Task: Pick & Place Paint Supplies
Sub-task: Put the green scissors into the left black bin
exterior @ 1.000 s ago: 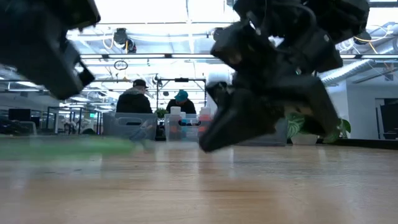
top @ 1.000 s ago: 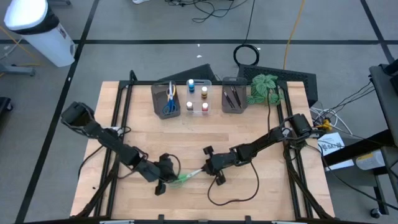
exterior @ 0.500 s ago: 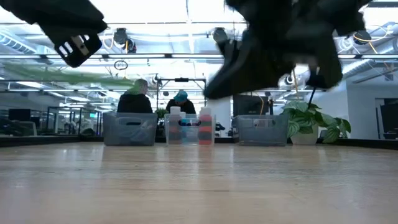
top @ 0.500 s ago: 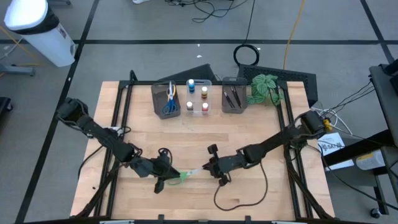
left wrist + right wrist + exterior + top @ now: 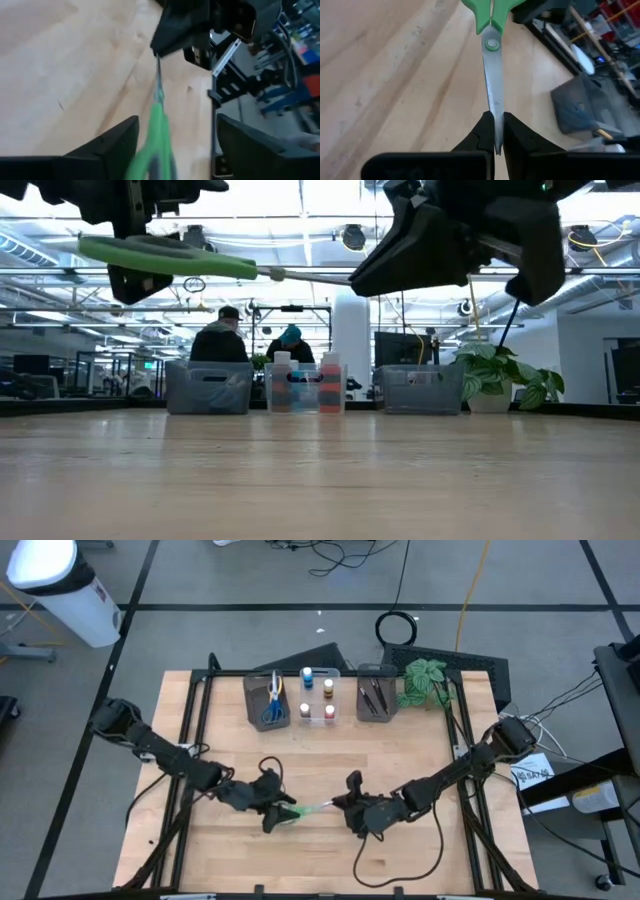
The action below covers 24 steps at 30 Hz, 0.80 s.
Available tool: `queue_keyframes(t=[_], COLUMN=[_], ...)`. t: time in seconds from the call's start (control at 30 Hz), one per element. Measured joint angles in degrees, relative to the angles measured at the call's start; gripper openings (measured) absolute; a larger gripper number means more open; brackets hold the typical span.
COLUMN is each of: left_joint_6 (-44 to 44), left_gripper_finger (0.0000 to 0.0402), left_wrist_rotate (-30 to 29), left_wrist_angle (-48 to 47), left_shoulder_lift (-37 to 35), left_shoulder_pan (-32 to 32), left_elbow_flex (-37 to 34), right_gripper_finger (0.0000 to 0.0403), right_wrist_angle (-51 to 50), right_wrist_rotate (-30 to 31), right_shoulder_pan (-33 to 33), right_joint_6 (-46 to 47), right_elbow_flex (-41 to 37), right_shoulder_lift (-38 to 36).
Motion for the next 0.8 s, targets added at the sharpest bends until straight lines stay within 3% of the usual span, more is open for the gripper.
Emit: queue_keyframes(t=[0.23,0.5,0.63,0.8], left_joint_6=[-2.18,-3.52,-4.26,-1.39], left_gripper_finger=[0.0317,0.0311,0.0259,0.0126], left_wrist_rotate=[6.28,6.81,7.28,5.21], left_wrist_angle=[-0.41,-3.4,-3.41,-4.63], left_shoulder_lift=[-0.02,-0.02,-0.02,-0.02], left_shoulder_pan=[1.61,1.72,1.74,1.88], left_elbow_flex=[0.02,0.04,0.07,0.08], right_gripper_finger=[0.0007,0.0007,0.0007,0.0007], right_wrist_angle=[0.14,0.15,0.17,1.09], right_wrist_rotate=[6.0,7.47,7.45,7.25], right_shoulder_pan=[0.23,0.13,0.13,0.13], right_joint_6=[-1.8,-2.19,-1.83,-2.13], right_elbow_flex=[0.0,0.0,0.0,0.04], right_shoulder_lift=[0.0,0.0,0.0,0.0])
